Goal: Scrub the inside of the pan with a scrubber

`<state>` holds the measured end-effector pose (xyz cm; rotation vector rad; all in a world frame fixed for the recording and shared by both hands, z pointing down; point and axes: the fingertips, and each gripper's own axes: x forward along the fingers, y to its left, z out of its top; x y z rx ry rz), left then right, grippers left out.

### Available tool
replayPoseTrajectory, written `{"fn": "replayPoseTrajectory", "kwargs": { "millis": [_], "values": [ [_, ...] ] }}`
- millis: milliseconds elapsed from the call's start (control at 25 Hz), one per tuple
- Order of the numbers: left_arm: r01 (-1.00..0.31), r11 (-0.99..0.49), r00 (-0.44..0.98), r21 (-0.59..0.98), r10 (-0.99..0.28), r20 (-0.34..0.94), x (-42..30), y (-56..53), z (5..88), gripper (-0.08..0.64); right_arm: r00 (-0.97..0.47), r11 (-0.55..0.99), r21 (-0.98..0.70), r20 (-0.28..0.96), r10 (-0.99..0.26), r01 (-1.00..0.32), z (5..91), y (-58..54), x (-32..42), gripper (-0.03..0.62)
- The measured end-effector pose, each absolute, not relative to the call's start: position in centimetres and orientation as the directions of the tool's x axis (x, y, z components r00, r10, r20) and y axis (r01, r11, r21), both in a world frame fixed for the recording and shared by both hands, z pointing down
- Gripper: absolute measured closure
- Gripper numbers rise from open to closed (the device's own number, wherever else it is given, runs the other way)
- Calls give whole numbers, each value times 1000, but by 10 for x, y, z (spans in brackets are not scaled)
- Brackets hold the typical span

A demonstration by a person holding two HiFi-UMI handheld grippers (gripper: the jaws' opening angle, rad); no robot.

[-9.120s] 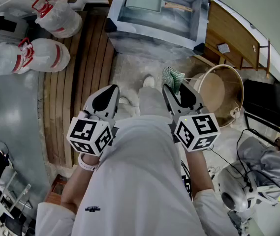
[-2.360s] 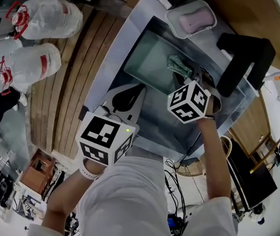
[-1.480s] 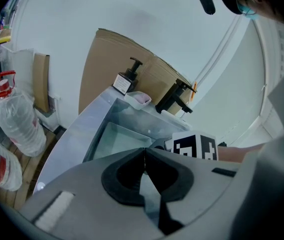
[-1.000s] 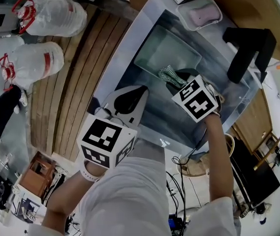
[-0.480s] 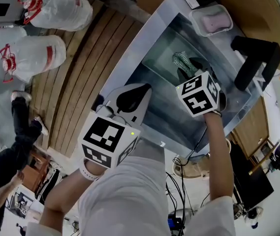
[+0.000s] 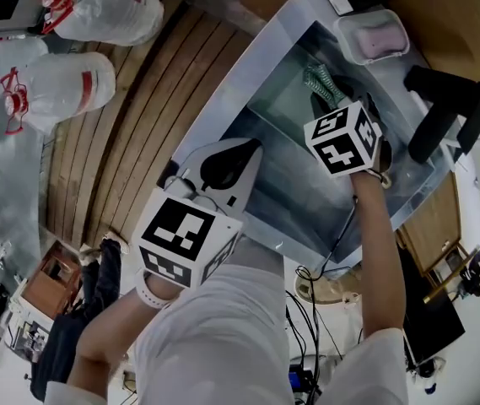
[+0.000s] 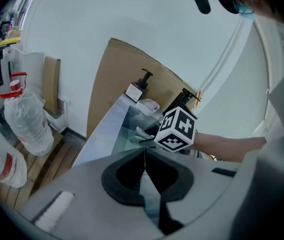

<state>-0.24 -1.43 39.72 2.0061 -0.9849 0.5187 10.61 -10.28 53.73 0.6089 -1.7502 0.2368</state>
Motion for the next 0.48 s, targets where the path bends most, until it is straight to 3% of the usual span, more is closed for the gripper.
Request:
{"fn": "replayPoseTrajectory", "kwargs": {
  "millis": [480],
  "values": [
    [-790, -355, 613, 500, -440, 656, 7, -17, 401, 554, -123, 867, 157, 963, -241, -474, 552, -106, 103, 434]
  ]
}}
